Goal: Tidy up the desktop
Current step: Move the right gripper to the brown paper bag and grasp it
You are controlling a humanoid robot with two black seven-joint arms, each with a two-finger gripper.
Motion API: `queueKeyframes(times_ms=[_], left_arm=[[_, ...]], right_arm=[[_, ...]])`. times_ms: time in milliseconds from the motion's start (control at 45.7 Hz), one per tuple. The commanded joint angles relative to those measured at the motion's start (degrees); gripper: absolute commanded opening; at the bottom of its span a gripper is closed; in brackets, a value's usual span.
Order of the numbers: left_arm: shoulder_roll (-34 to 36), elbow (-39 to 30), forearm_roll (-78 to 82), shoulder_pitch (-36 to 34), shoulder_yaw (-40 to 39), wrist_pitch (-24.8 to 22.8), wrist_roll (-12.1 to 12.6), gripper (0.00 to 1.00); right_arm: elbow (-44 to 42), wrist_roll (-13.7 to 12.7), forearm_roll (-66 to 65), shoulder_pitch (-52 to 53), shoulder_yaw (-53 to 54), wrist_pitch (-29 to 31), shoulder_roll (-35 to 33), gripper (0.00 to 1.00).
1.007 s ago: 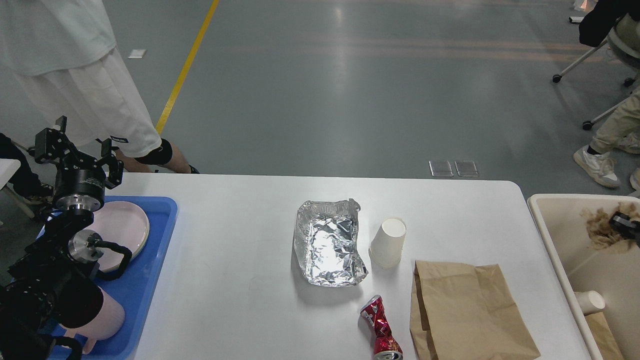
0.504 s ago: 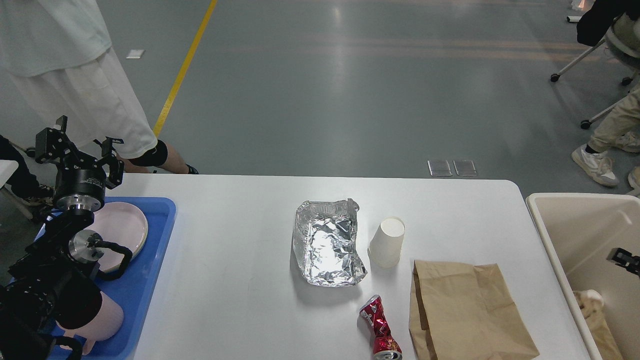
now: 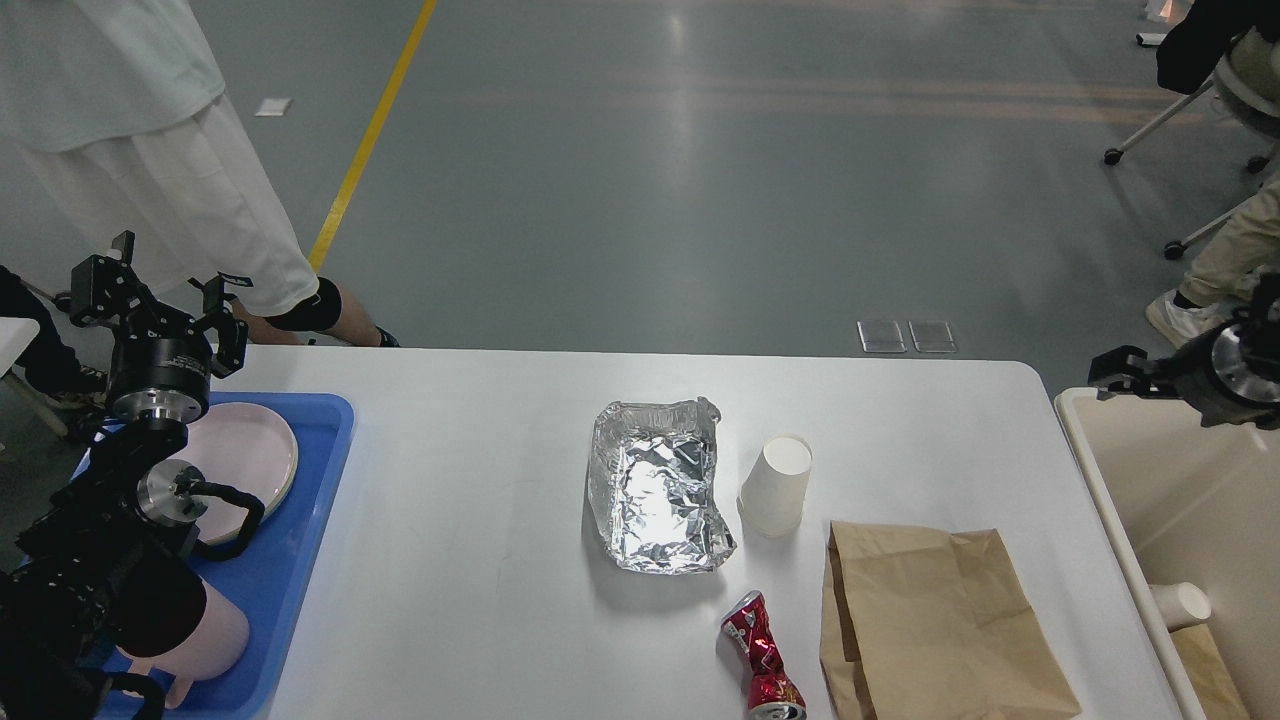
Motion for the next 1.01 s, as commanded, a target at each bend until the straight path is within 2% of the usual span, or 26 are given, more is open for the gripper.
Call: queueKeyframes(times_ms=[0, 131, 175, 263, 328, 460, 526, 810, 985], left_arm=[[-0.02, 0.00, 0.00, 0.00, 0.00, 0.00, 0.02, 0.97], [-0.02, 0.00, 0.00, 0.00, 0.00, 0.00, 0.02, 0.97], [0.06, 0.00, 0.00, 0.00, 0.00, 0.00, -0.07, 0.97], [-0.02, 0.00, 0.00, 0.00, 0.00, 0.00, -0.07, 0.97], [-0.02, 0.00, 0.00, 0.00, 0.00, 0.00, 0.02, 0.97], [-0.03, 0.00, 0.00, 0.00, 0.00, 0.00, 0.02, 0.97], [0.06, 0.00, 0.00, 0.09, 0.00, 0.00, 0.02, 0.97], [-0.02, 0.00, 0.00, 0.00, 0.00, 0.00, 0.02, 0.97], [0.06, 0.00, 0.00, 0.00, 0.00, 0.00, -0.07, 0.97]], right_arm=[[4.33, -0.25, 0.08, 10.94, -0.87, 13.67, 2.38, 1.00], [5.74, -0.25, 0.17, 17.81, -1.83, 28.35, 7.22, 1.00], [6.97, -0.25, 0.17, 19.04, -1.83, 30.73, 8.45, 1.00], [8.20, -0.25, 0.17, 19.05, -1.22, 31.25, 9.77, 1.00], [7.94, -0.25, 0.43, 16.33, -0.69, 29.09, 10.30, 1.00], [8.03, -0.25, 0.44, 6.58, 0.10, 16.44, 10.56, 1.00], [8.11, -0.16, -0.09, 2.71, 0.01, 12.39, 10.91, 1.00], [9.35, 0.19, -4.93, -1.43, 0.10, 12.38, 16.00, 1.00], [6.37, 0.02, -9.84, -8.98, -0.16, 11.50, 20.40, 1.00]])
